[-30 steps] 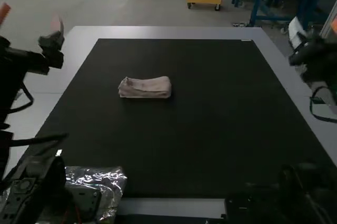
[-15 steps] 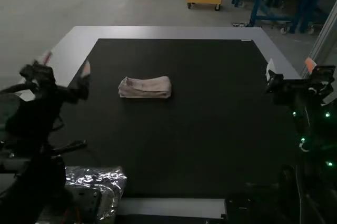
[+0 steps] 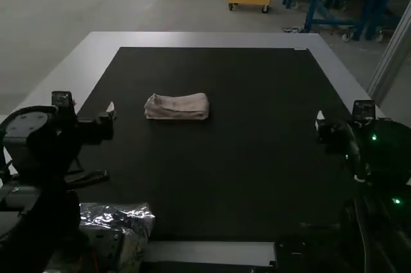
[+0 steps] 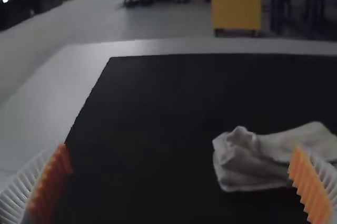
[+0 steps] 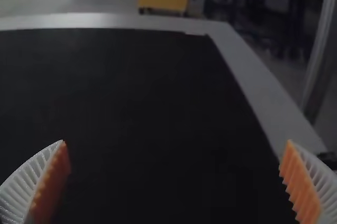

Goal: Fold the towel.

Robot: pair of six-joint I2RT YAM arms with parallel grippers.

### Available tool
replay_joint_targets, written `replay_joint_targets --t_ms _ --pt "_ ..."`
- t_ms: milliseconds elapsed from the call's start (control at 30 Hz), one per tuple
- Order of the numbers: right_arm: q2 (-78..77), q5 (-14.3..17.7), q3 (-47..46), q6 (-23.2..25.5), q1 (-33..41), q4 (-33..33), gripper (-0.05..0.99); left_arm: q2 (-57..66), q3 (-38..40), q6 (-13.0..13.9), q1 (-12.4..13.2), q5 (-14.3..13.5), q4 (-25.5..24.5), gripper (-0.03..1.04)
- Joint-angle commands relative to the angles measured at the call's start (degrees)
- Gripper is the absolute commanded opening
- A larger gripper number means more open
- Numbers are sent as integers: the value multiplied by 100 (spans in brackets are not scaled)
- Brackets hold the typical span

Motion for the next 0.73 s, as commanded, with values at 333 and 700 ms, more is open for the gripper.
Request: replay_joint_targets --t_ms 333,700 --pt "-54 -618 -36 -108 -35 -139 91 -34 -38 -580 84 -126 16 97" --pt "-54 -750 -36 -117 -35 -165 91 -34 -38 -571 84 -126 7 97"
